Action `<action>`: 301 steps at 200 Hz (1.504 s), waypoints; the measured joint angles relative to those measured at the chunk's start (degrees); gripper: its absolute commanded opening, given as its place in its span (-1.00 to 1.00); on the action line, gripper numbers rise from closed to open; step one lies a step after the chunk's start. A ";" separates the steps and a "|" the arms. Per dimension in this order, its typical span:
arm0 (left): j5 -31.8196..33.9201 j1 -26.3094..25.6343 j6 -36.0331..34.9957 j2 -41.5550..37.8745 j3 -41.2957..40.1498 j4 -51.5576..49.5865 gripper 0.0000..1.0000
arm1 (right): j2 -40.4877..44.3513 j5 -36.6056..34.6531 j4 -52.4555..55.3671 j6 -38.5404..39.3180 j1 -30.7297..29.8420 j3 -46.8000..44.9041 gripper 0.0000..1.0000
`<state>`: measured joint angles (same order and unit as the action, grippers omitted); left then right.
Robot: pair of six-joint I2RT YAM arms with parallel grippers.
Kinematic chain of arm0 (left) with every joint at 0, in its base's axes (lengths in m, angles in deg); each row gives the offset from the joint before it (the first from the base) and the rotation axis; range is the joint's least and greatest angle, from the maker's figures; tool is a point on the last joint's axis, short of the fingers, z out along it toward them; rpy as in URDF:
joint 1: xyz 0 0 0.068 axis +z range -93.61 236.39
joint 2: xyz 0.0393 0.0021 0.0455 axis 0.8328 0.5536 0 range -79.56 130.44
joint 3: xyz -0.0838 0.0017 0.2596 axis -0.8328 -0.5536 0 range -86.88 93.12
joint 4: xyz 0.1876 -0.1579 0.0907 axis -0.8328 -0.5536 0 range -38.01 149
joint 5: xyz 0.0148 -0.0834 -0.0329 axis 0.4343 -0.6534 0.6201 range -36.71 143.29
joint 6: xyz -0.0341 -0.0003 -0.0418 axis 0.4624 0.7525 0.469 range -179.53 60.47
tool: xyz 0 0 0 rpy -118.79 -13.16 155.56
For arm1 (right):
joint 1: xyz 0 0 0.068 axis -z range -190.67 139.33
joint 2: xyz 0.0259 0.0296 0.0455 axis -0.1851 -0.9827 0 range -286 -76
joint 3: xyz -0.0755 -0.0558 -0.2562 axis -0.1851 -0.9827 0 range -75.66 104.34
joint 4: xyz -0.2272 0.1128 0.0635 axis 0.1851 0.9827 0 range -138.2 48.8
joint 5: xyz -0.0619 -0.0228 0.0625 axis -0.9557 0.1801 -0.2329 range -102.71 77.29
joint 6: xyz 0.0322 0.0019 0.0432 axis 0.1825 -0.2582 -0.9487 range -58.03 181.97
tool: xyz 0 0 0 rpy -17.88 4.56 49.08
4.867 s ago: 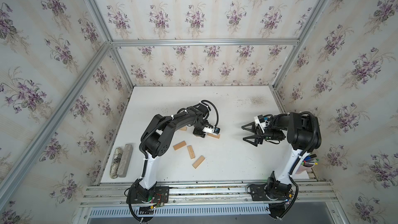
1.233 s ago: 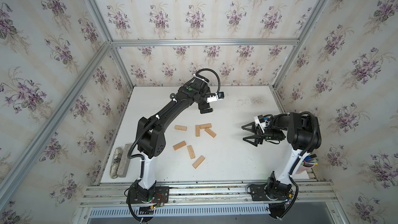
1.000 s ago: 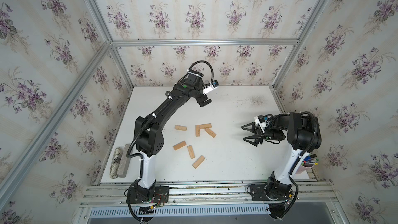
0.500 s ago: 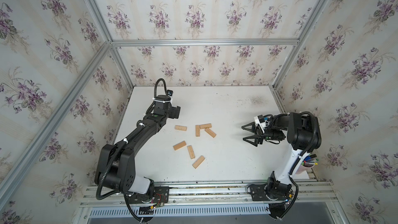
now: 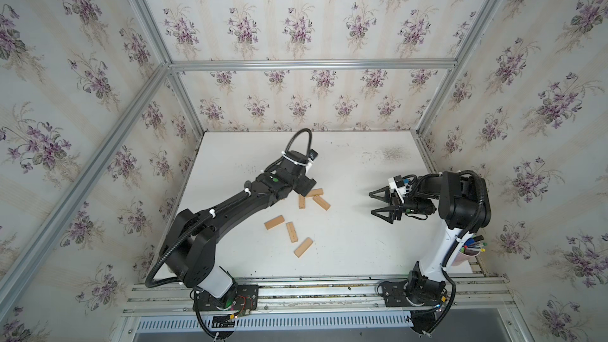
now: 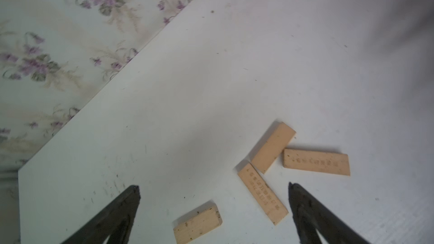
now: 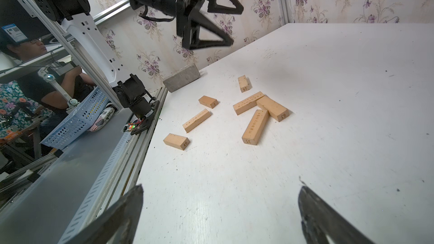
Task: Assemble the number 8 with building blocks
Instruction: Assemble the building block at the center of the board.
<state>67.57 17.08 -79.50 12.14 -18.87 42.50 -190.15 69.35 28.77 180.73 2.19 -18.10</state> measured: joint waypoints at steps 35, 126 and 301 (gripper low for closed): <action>-2.75 -2.71 -13.05 7.19 8.52 -7.98 0.94 | 0.00 0.00 0.00 0.00 0.00 0.00 1.00; -2.73 -6.54 -19.93 24.48 24.57 -25.03 0.67 | 0.00 0.00 0.00 0.00 -0.07 0.00 1.00; 8.44 -9.97 -19.39 29.38 32.87 -27.17 0.69 | 0.00 0.00 0.00 0.00 -0.04 0.00 1.00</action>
<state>76.01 7.11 -98.89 41.51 14.00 15.34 -190.15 69.35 28.77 180.73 2.15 -18.10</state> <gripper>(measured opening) 0.831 0.998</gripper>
